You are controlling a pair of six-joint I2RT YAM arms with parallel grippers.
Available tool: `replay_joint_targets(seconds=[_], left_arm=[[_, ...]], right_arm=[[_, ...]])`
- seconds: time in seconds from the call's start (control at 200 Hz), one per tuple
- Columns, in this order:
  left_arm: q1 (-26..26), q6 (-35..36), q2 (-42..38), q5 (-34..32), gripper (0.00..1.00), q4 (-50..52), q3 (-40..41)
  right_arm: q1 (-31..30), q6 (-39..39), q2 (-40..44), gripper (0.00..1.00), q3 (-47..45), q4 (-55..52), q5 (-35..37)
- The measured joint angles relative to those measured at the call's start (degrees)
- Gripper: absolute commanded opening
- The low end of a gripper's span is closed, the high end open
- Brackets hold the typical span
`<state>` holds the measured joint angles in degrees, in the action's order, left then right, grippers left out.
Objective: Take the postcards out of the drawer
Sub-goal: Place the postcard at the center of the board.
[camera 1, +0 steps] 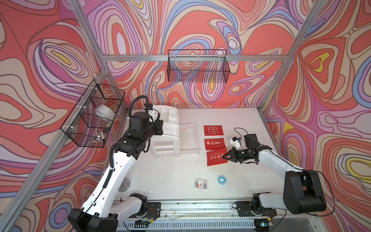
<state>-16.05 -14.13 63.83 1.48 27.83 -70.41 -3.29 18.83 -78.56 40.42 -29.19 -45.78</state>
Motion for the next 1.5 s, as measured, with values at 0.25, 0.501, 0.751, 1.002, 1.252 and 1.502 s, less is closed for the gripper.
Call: replay_joint_targets(seconds=[0.25, 0.501, 0.751, 1.002, 1.252, 1.502], left_arm=[[1.51, 0.61, -0.07, 0.37, 0.35, 0.09, 0.57], [2.54, 0.66, -0.57, 0.70, 0.35, 0.15, 0.83], [3.02, 0.66, -0.85, 1.07, 0.35, 0.22, 0.83], [3.13, 0.68, -0.85, 1.05, 0.35, 0.39, 0.83], [3.41, 0.76, -0.87, 1.03, 0.35, 1.25, 0.83], [3.58, 1.07, -0.85, 1.03, 0.35, 1.70, 0.83]], right_arm=[[0.02, 0.98, -2.82, 0.06, -0.74, 1.90, 1.53], [0.00, 1.44, -5.25, 0.16, -0.37, 1.64, 4.68], [0.00, 1.44, -6.91, 0.24, 0.98, 1.36, 8.26], [0.02, 1.42, -9.14, 0.30, 1.49, 1.01, 11.30], [0.02, 1.33, -10.71, 0.34, 2.80, 0.66, 13.44], [0.04, 1.18, -11.63, 0.41, 3.45, -0.39, 15.41]])
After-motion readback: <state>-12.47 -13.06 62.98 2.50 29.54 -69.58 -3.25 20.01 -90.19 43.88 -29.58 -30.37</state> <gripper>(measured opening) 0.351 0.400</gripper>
